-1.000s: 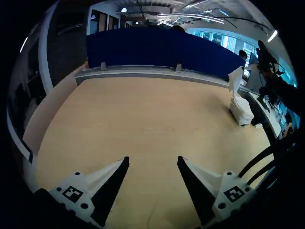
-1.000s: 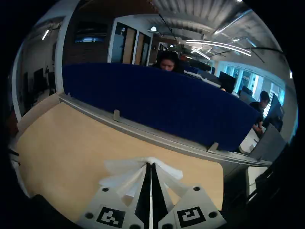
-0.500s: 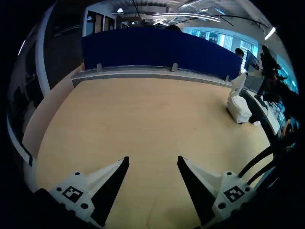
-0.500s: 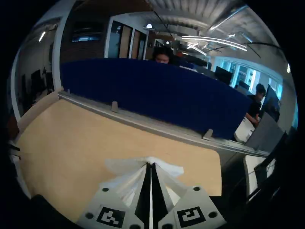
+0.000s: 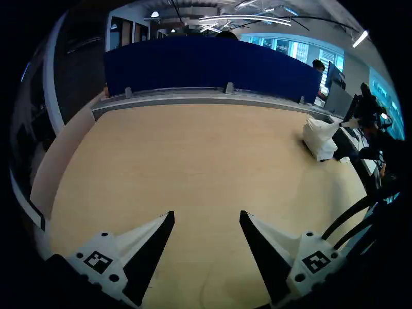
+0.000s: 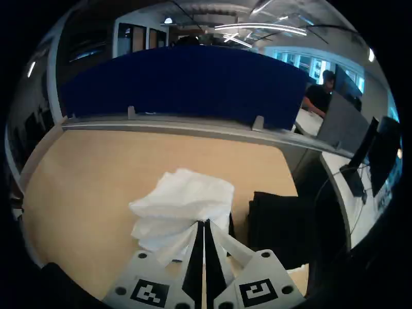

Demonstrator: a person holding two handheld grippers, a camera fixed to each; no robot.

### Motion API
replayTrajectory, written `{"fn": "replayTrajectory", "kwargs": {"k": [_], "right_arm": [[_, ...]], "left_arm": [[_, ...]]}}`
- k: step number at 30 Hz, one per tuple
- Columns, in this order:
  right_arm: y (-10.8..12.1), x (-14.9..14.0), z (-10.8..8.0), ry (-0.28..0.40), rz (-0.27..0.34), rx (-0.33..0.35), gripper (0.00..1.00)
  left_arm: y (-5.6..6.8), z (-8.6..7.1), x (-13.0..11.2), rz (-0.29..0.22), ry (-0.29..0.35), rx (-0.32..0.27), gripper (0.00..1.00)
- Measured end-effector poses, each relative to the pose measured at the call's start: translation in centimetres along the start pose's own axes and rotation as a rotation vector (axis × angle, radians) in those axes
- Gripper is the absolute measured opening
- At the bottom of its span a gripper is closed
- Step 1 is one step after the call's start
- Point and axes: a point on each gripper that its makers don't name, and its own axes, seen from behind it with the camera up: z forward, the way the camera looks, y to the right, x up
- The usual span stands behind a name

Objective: Fold towel

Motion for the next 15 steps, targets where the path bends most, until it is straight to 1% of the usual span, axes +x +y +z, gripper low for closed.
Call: {"fn": "replayTrajectory", "kwargs": {"k": [5, 11, 15], "right_arm": [[1.0, -2.8, 0.6, -0.039, 0.042, -0.028, 0.04], [1.9, -6.0, 1.7, -0.097, 0.084, -0.079, 0.04], [2.1, -7.7, 2.4, -0.129, 0.114, -0.099, 0.04]], "left_arm": [[0.1, -0.1, -0.2, 0.004, -0.004, 0.001, 0.94], [0.2, -0.4, -0.5, 0.006, -0.006, 0.006, 0.94], [0.2, -0.6, -0.7, 0.004, -0.007, 0.013, 0.94]]}}
